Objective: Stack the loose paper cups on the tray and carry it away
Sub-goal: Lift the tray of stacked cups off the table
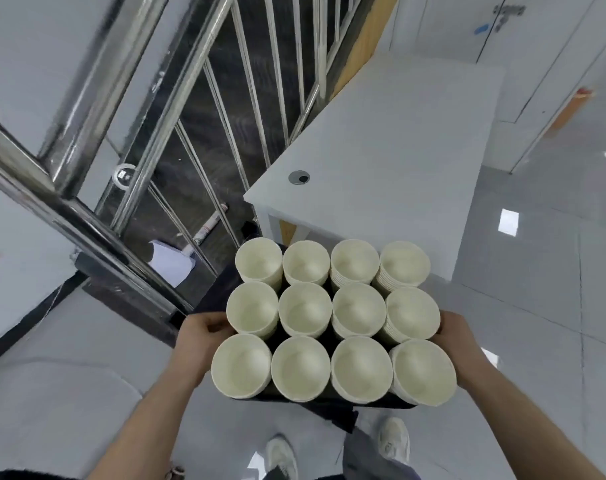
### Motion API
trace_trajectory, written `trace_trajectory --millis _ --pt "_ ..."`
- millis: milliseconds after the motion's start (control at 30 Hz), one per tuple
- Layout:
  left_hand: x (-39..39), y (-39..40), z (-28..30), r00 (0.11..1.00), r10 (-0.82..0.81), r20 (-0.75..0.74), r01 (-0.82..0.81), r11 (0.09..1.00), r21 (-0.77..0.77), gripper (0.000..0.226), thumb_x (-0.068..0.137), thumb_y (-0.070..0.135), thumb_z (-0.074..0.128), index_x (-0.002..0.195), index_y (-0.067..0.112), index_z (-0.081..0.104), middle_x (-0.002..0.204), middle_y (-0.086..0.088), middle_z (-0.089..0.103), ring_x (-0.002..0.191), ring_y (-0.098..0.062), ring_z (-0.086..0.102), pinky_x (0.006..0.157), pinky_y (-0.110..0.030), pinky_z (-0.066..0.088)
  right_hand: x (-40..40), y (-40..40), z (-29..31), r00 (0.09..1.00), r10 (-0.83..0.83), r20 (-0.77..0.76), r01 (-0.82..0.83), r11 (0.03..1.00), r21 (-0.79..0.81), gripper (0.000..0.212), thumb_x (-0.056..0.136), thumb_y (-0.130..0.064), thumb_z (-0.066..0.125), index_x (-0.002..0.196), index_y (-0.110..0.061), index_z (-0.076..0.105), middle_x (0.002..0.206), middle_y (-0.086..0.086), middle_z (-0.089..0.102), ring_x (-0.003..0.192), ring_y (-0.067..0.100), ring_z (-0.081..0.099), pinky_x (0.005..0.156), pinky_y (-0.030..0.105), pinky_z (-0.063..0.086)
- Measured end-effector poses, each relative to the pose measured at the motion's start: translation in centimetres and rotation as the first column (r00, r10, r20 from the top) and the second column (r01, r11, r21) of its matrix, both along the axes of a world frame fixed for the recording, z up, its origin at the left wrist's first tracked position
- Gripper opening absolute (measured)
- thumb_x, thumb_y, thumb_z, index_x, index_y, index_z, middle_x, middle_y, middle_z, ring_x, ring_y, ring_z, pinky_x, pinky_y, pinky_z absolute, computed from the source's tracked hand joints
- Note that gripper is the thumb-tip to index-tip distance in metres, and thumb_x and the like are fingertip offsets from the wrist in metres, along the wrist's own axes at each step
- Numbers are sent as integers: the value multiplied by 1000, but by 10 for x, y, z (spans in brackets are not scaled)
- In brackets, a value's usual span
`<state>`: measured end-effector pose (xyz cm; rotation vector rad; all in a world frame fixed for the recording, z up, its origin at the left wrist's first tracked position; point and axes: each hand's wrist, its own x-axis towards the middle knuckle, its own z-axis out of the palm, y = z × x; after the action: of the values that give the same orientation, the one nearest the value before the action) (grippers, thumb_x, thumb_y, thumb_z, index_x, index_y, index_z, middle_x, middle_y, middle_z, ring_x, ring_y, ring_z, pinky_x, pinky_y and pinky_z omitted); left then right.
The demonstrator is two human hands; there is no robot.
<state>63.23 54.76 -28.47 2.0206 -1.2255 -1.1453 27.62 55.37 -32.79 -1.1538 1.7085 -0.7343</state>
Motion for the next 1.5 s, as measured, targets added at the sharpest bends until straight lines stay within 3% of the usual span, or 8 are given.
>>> trace_trajectory --millis 100,200,500,667,900,1067,1233,1500 --pt "17 -7 1 997 -70 6 71 997 -21 23 78 1 66 68 21 73 59 1 68 50 -4 56 42 -18 45 17 16 2 996 -69 55 70 998 -3 20 63 -6 75 53 -17 61 58 2 60 56 13 51 54 29 43" --pt "23 -12 1 995 -94 28 95 995 -26 25 78 0 67 63 20 70 54 7 66 51 -5 57 47 -22 44 27 23 1 991 -120 63 121 993 -4 13 62 -9 73 57 -11 61 61 3 59 58 15 50 56 30 43" --pt "41 -33 -17 981 -179 78 181 983 -22 26 80 1 66 65 21 70 59 7 69 59 -7 60 51 -21 44 47 30 -18 979 -198 44 197 980 13 25 61 -11 79 69 5 62 62 13 60 60 14 50 55 31 41" --pt "56 -71 -32 963 -265 51 267 963 -29 23 79 2 67 67 21 71 57 12 68 57 1 58 49 -17 42 72 28 -27 959 -285 1 285 958 30 28 64 -7 77 70 10 56 60 4 52 57 11 44 50 24 38" --pt "85 -129 -51 931 -363 -26 363 932 -6 33 77 6 70 57 31 73 63 3 72 65 -10 64 62 -28 50 119 18 -35 896 -444 -21 445 894 58 34 69 4 71 53 -8 44 54 -2 43 47 6 35 45 18 34" --pt "93 -155 -66 917 -397 -50 398 918 7 27 80 2 67 65 24 71 58 4 69 61 -11 61 57 -27 48 138 6 -47 878 -478 -21 478 874 82 43 66 0 73 41 -23 47 48 -11 44 48 5 37 49 23 36" --pt "96 -168 -86 905 -425 -27 426 903 53 24 77 0 70 69 23 72 60 8 70 68 -15 65 64 -31 52 142 -1 -65 867 -499 6 496 863 96 23 52 -19 73 50 -19 50 53 -8 48 50 5 40 52 26 39" --pt "91 -176 -107 898 -440 -2 439 896 61 30 74 -1 72 61 25 69 52 12 66 61 -9 60 55 -26 45 141 -7 -87 853 -521 -4 518 847 120 22 59 -9 76 57 -14 55 53 -8 55 51 5 46 54 28 43"
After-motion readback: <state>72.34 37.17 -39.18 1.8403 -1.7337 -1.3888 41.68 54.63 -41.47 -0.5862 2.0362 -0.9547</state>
